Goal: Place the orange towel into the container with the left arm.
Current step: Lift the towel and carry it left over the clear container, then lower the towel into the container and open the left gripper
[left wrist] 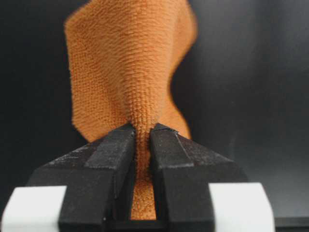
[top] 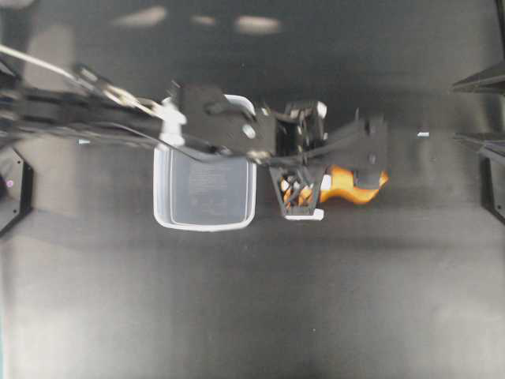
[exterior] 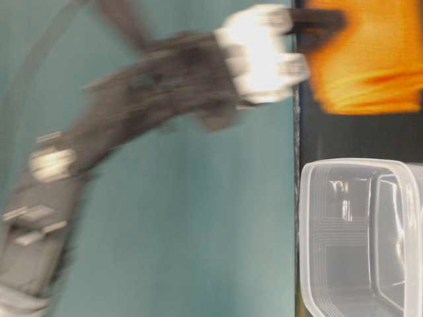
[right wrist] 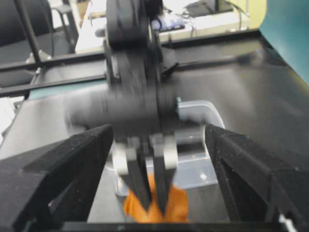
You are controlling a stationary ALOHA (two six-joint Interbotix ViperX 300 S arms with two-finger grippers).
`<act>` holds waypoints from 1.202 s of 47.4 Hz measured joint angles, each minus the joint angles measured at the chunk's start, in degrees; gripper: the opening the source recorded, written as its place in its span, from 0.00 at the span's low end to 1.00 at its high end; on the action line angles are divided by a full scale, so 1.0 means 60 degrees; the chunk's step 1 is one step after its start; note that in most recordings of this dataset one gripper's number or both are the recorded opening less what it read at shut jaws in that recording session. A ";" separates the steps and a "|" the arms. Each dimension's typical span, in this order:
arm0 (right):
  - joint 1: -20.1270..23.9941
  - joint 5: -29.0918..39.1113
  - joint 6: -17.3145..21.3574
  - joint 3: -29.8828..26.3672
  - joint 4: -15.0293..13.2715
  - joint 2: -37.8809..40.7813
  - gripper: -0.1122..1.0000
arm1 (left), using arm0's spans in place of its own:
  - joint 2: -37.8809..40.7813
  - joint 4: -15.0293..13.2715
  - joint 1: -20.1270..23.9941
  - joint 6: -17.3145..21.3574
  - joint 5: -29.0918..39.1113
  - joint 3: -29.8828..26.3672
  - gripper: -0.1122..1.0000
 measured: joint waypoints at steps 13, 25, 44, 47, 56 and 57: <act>0.0190 0.0000 0.0000 0.0000 -0.0015 0.0000 0.77 | -0.2871 -0.0015 0.0000 0.0000 0.1890 0.1362 0.16; 0.0176 0.0000 0.0000 0.0073 0.0000 0.0029 0.77 | -0.4644 0.0000 0.0381 0.0000 0.1479 0.4233 0.16; 0.0176 -0.0044 0.0015 0.0176 0.0000 0.0117 0.77 | -0.5186 0.0000 0.0498 -0.0059 -0.0293 0.6328 0.16; 0.0190 -0.0029 0.0015 0.0176 0.0000 0.0117 0.77 | -0.5112 0.0000 0.0498 -0.0088 -0.0337 0.6343 0.16; 0.0176 -0.0044 0.0015 0.0176 0.0000 0.0117 0.77 | -0.4980 -0.0015 0.0513 -0.0029 -0.0483 0.6357 0.16; 0.0190 -0.0044 0.0015 0.0176 0.0000 0.0132 0.77 | -0.4966 0.0000 0.0513 -0.0044 -0.0527 0.6357 0.17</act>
